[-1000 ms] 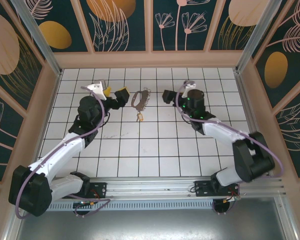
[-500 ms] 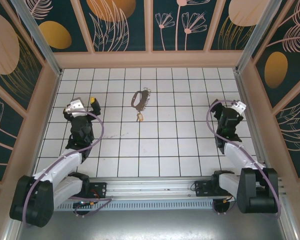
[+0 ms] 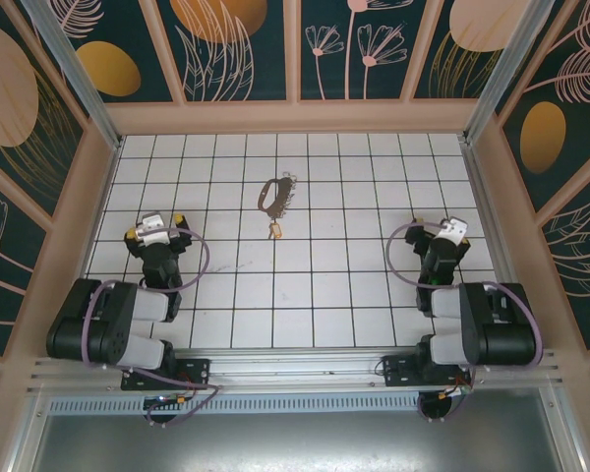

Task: Put the keys on the keyring

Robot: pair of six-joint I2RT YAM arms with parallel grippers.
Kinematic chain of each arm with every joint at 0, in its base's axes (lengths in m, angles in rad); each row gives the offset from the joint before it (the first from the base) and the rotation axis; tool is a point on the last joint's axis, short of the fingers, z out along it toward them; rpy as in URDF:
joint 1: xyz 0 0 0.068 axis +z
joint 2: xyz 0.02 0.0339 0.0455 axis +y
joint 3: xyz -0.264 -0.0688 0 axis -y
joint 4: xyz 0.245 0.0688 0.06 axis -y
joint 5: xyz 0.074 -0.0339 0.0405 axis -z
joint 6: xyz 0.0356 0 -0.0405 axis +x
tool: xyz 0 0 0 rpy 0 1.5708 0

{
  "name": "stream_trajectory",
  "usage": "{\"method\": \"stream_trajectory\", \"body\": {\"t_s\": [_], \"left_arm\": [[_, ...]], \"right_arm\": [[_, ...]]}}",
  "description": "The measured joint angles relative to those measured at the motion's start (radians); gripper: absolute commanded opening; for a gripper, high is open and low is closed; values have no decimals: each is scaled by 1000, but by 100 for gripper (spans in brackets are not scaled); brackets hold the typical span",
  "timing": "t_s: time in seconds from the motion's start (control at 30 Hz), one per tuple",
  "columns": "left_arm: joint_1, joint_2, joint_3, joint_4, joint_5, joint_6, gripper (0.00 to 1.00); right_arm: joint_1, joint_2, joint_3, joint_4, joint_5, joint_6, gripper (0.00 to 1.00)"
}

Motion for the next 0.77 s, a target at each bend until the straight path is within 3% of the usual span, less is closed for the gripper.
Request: {"method": "stream_trajectory", "body": {"t_s": [0.07,0.23,0.77], "left_arm": [[11,50,7,24,35,3,99],[63,62,55,3,128,-9,99],[69,62,64,-4,174,-16,99]], "right_arm": [[-5,98,-12,120,-67,-32,99],[-49,138,77,85,-232,-64,99],[-39,138,96,87,-298,-86,99]]}}
